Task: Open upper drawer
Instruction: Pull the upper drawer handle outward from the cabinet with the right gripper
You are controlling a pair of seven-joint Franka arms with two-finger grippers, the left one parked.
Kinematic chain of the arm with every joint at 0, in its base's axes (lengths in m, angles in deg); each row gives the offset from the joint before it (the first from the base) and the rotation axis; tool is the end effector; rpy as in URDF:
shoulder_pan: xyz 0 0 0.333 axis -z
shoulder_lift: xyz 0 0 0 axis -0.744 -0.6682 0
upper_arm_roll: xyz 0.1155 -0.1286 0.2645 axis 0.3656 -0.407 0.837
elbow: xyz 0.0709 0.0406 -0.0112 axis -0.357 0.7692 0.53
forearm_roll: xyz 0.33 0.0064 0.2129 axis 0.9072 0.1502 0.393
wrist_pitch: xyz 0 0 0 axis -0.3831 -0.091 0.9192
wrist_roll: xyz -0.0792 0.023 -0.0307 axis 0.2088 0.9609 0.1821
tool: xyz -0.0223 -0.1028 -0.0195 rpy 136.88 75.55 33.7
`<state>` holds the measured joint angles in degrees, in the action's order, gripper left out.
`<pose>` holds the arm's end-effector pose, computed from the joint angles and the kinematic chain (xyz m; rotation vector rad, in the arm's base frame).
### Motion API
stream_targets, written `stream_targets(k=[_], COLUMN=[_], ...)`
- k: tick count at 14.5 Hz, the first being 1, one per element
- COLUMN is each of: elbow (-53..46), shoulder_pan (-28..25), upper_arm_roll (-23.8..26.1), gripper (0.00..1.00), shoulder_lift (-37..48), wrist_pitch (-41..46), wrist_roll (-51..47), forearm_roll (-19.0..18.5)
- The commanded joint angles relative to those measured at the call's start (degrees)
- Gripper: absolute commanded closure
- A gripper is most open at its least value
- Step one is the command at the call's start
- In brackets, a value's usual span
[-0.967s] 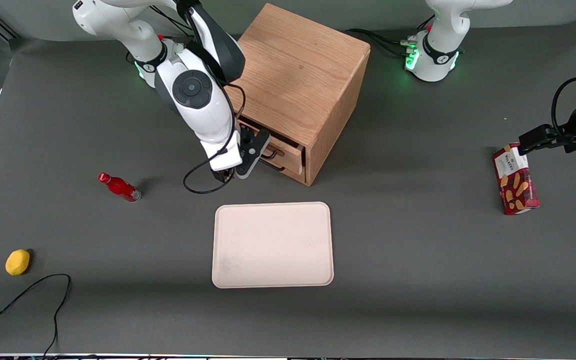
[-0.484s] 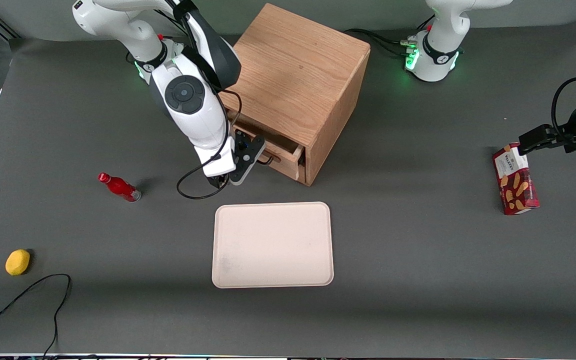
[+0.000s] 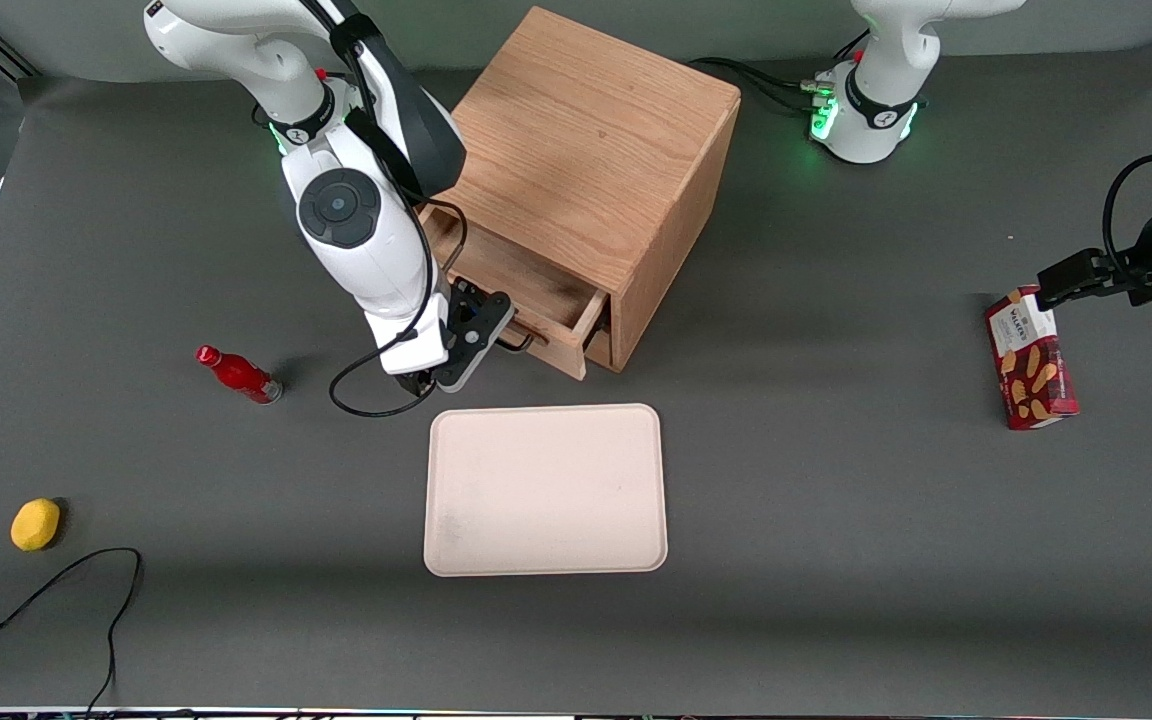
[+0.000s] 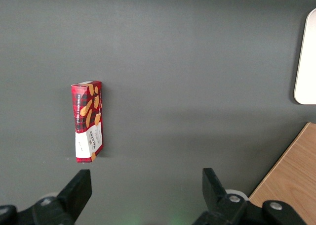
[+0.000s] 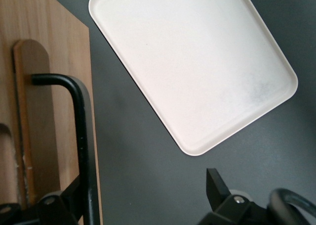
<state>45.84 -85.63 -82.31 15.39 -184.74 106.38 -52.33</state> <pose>0.5498 0.3400 0.4065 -2.7420 -1.4742 -0.0532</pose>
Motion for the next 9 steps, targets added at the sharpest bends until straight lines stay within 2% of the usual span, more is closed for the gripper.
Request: stream_targets(k=[1,9], elbow=[-2.41,-4.17], shoulder_pan=[1.17,3.19], upper_arm_roll=[-0.08,-0.16], gripper=[0.00,0.00], shoulder_lift=[-1.91,-2.70], wrist_pitch=[0.26,0.61], wrist_roll=[2.51,5.49], forearm_roll=[0.36,2.47])
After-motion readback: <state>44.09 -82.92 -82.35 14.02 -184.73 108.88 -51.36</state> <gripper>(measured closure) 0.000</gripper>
